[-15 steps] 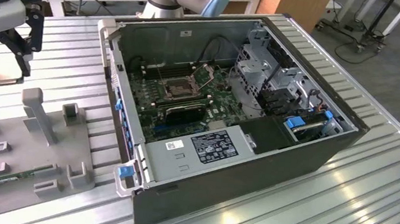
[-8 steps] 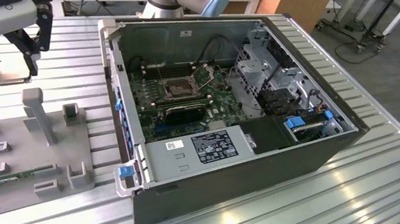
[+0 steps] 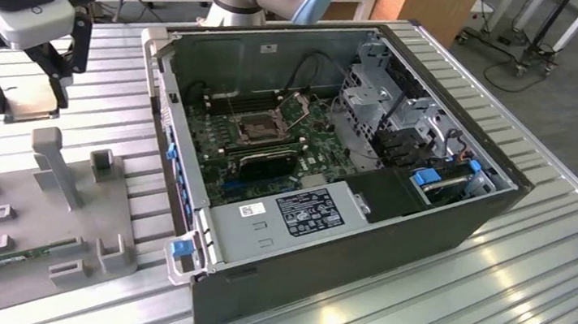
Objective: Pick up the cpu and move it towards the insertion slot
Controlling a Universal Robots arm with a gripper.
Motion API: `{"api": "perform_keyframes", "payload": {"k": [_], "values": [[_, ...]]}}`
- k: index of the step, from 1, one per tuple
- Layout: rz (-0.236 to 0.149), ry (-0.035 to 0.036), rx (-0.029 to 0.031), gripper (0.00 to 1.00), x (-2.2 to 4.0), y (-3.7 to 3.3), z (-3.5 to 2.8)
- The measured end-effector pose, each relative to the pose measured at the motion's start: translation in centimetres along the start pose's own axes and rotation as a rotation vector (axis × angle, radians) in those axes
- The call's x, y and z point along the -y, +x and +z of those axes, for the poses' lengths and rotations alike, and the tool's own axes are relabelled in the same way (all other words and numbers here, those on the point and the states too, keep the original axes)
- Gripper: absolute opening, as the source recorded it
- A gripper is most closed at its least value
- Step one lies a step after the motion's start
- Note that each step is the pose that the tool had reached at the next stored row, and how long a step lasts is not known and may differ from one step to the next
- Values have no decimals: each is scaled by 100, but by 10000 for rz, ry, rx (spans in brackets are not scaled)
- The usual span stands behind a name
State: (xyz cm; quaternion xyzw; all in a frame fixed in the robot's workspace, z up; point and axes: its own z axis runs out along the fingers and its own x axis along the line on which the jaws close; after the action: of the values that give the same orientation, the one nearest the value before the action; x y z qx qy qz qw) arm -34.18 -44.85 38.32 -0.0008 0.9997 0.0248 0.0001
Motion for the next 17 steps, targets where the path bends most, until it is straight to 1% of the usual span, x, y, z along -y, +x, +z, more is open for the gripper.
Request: {"api": "perform_keyframes", "payload": {"k": [17], "values": [[0,0,0,55,0,-262,0]]}}
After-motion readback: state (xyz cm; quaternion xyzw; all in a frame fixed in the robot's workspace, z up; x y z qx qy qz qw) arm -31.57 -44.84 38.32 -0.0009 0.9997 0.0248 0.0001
